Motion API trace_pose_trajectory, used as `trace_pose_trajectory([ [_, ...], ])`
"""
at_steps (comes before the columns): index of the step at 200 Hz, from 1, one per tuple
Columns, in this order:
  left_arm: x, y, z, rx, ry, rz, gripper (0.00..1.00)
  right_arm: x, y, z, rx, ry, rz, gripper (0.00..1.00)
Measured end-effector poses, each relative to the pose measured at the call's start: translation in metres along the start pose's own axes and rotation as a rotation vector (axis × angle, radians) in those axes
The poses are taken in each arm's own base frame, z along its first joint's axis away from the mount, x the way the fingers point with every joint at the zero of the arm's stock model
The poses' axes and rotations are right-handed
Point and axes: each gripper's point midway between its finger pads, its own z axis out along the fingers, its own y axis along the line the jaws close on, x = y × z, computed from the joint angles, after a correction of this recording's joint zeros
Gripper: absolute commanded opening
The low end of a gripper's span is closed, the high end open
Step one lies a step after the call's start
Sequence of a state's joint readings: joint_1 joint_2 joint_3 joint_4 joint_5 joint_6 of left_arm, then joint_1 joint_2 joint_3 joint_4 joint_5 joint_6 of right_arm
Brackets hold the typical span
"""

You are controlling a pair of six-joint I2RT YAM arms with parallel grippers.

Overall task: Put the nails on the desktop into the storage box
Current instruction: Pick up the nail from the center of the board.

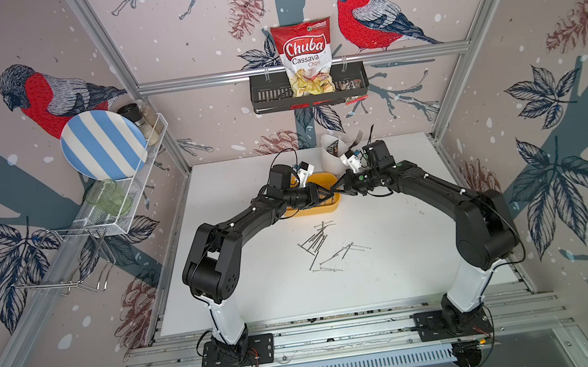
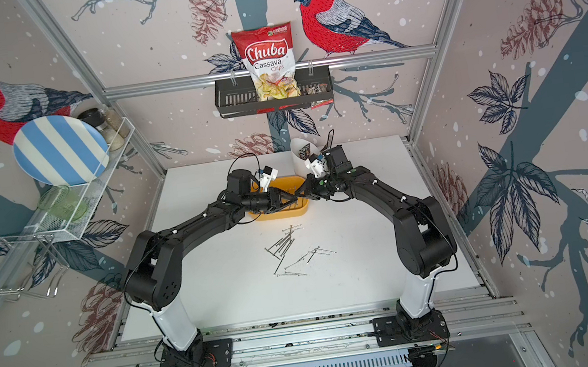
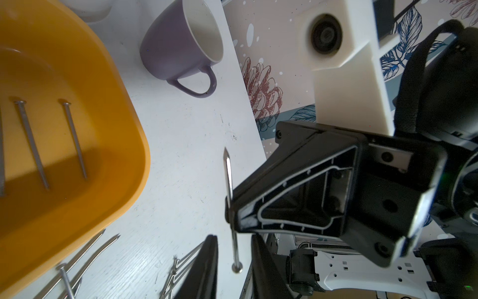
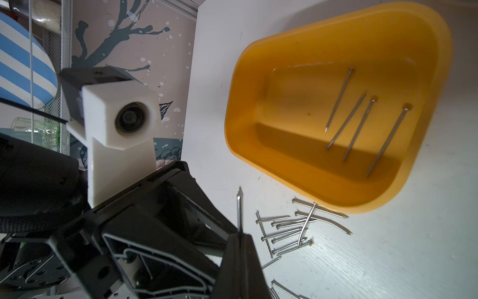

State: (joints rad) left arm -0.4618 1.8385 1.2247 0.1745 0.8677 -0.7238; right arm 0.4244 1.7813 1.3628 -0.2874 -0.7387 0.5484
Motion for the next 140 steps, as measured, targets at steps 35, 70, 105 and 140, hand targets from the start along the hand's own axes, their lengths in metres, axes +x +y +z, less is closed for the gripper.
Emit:
trace_pose_trajectory([
  [35,-0.0002,0.0013,0.005,0.0,0.018,0.01,0.23,-0.003,0.0022,0.0,-0.009,-0.011,-0.009,0.0],
  [70,-0.0002,0.0013,0.0068,-0.002,0.023,0.009,0.2,-0.0038,0.0038,0.0004,-0.02,-0.014,-0.011,0.0],
  [105,-0.0005,0.0002,0.0077,0.004,0.027,0.01,0.01,-0.0038,0.0049,0.0015,-0.025,-0.015,-0.001,0.0],
  [140,0.0003,0.0009,0.0079,0.003,0.03,0.008,0.0,-0.0029,0.0042,0.0032,-0.021,-0.012,0.001,0.3],
])
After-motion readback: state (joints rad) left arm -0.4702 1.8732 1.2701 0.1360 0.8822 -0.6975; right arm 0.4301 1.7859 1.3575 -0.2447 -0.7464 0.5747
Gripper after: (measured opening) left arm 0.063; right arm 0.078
